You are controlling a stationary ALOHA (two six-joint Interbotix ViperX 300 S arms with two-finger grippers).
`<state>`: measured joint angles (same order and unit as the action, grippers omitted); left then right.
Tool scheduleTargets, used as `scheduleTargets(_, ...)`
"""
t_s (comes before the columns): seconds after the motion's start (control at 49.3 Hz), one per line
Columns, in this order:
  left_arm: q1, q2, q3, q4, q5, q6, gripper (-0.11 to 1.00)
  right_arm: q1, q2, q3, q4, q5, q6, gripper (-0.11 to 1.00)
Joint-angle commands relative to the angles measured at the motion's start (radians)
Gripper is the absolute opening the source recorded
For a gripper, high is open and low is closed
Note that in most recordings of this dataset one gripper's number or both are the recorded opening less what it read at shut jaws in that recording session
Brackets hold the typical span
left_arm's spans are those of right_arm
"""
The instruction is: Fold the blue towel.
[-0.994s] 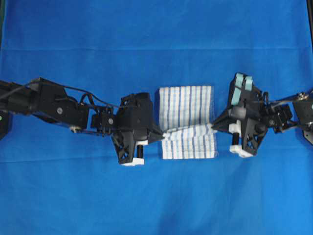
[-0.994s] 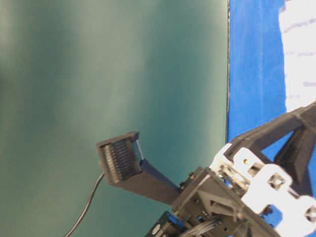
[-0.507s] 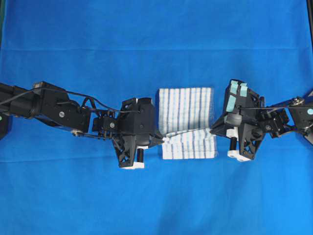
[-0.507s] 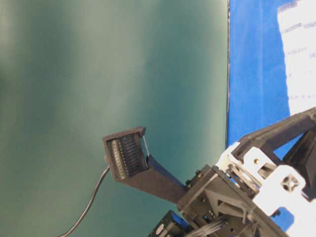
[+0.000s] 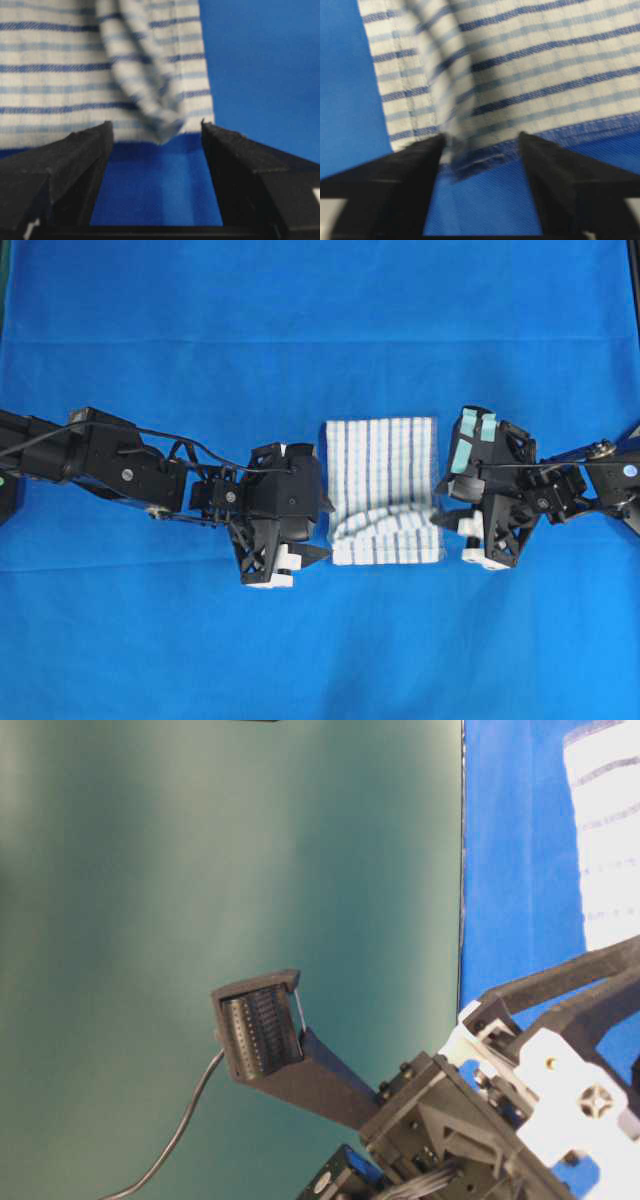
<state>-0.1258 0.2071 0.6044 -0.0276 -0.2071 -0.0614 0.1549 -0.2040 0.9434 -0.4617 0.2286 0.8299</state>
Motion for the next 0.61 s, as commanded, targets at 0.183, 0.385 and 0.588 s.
scheduleTargets(0.183,0.018,-0.213,0.006,-0.002,0.149,0.037,0.63,0.011,-0.149,-0.060,-0.012,0.183,-0.017,0.61)
scheduleTargets(0.385,0.046,-0.368,0.061,-0.002,0.195,0.069,0.63,0.011,-0.327,-0.037,-0.080,0.224,-0.017,0.61)
scheduleTargets(0.588,0.083,-0.543,0.172,-0.002,0.190,0.072,0.63,0.011,-0.549,0.017,-0.135,0.227,-0.017,0.61)
